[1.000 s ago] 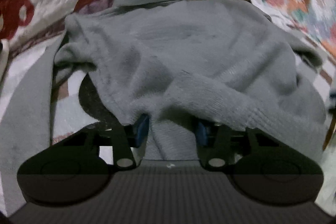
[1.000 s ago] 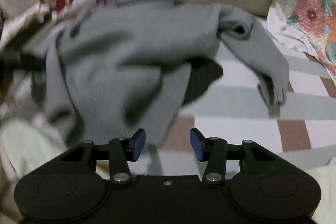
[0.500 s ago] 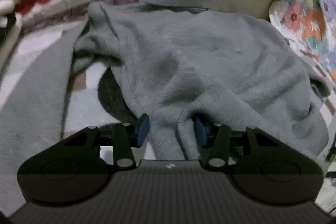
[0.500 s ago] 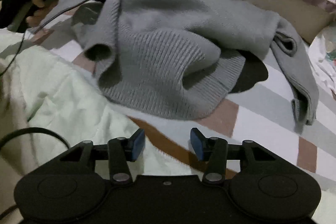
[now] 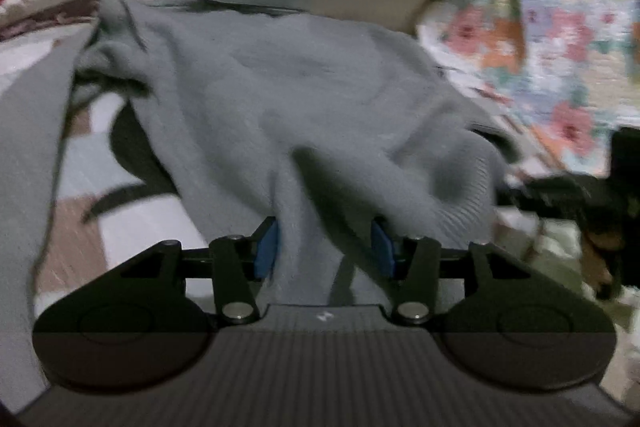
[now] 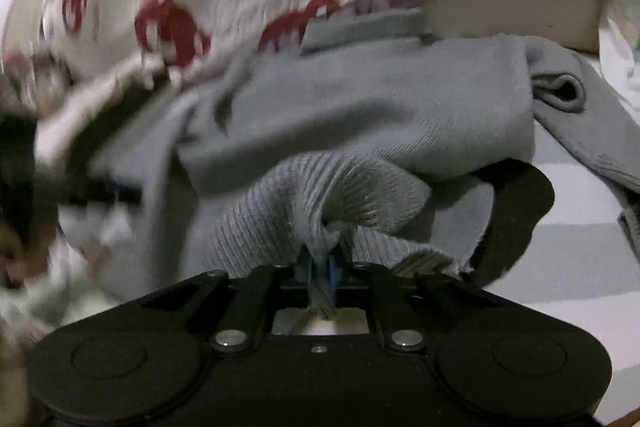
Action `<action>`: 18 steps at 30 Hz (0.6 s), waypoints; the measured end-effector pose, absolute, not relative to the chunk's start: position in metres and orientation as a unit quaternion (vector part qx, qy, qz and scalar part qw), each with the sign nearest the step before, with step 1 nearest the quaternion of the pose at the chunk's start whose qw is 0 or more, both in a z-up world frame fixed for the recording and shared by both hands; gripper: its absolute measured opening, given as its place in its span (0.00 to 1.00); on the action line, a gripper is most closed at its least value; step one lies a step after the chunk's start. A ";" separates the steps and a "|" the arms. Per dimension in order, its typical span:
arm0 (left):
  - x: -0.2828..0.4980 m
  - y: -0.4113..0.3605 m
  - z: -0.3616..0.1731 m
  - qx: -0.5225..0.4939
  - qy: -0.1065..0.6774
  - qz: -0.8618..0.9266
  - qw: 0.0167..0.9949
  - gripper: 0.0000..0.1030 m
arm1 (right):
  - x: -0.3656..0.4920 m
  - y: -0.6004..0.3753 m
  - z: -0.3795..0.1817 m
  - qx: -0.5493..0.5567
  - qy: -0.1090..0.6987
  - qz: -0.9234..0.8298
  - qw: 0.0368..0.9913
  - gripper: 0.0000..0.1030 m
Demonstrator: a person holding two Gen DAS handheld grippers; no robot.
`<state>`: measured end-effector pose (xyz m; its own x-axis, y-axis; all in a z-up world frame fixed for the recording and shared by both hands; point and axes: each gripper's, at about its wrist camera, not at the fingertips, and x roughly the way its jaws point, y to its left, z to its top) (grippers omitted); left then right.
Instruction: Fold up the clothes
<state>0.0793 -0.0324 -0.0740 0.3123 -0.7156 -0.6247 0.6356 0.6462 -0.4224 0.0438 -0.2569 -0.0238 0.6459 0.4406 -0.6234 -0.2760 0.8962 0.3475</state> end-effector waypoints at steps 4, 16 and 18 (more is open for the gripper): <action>0.056 -0.037 -0.067 -0.039 0.387 -0.466 0.794 0.69 | 0.051 -0.264 -0.006 0.162 0.357 0.220 0.894 0.09; 0.038 -0.072 -0.075 -0.001 0.426 -0.512 0.746 0.74 | 0.066 -0.239 0.029 0.163 0.327 0.292 0.884 0.08; 0.039 -0.081 -0.082 0.006 0.442 -0.505 0.742 0.78 | 0.073 -0.240 0.022 0.172 0.330 0.288 0.883 0.08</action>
<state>0.0390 -0.0812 -0.0820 0.1000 -0.7434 -0.6614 0.7534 0.4907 -0.4376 0.0734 -0.2396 0.0223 0.6169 0.6216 -0.4827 -0.3951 0.7751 0.4931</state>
